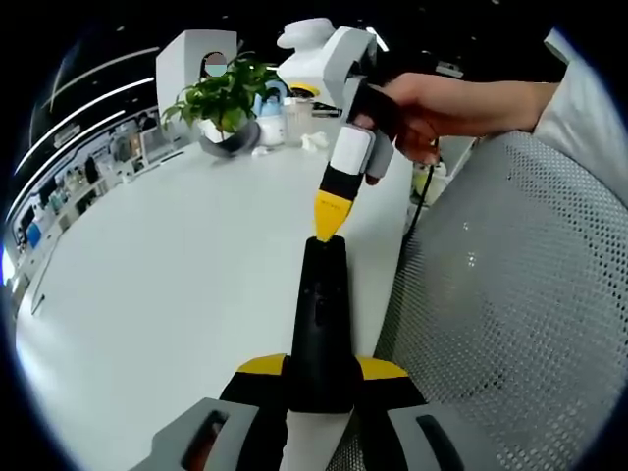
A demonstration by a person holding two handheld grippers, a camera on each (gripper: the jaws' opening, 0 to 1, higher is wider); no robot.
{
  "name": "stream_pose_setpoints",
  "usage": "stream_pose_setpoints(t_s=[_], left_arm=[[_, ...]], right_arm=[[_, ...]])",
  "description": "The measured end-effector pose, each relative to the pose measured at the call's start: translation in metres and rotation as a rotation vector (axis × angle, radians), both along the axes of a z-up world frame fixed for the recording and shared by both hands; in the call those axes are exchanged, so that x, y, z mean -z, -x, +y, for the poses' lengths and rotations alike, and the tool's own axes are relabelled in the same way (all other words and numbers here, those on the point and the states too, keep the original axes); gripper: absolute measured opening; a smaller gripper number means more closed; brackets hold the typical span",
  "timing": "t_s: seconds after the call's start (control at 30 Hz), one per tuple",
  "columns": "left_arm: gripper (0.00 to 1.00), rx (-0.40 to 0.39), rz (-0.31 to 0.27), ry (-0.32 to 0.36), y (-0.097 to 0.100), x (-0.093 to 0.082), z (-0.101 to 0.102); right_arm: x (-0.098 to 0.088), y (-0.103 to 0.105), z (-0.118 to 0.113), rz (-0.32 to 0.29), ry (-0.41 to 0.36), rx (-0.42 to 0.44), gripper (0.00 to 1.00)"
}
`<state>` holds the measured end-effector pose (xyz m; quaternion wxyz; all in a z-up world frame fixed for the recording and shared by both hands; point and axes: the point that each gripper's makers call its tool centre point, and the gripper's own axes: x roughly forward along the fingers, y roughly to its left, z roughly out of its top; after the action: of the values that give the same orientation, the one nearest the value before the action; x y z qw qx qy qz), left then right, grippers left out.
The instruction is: Press the specified remote control buttons in sequence, fully releasing each button before pressing the next.
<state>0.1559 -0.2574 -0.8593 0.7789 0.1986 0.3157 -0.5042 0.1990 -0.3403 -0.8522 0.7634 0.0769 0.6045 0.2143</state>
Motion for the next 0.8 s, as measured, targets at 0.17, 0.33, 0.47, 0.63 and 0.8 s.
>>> stream_pose_setpoints(t_s=[0.17, 0.33, 0.47, 0.63, 0.8], left_arm=[[0.25, -0.004, 0.000, 0.000, 0.000, 0.000, 0.000], [0.25, -0.002, -0.002, 0.001, 0.001, 0.000, 0.000], [0.25, 0.002, -0.003, 0.002, 0.001, 0.000, 0.001], [0.25, 0.002, -0.003, 0.002, 0.002, 0.000, 0.001], [0.25, -0.003, 0.000, 0.002, 0.001, 0.000, 0.001]], right_arm=[[0.000, 0.001, 0.002, -0.029, 0.034, -0.042, 0.00], [0.000, 0.000, 0.001, -0.020, 0.044, -0.041, 0.00], [-0.001, 0.000, 0.001, 0.008, 0.012, -0.001, 0.00], [-0.004, 0.001, 0.006, 0.006, -0.013, -0.002, 0.00], [-0.002, 0.004, 0.010, 0.023, -0.016, -0.023, 0.00]])
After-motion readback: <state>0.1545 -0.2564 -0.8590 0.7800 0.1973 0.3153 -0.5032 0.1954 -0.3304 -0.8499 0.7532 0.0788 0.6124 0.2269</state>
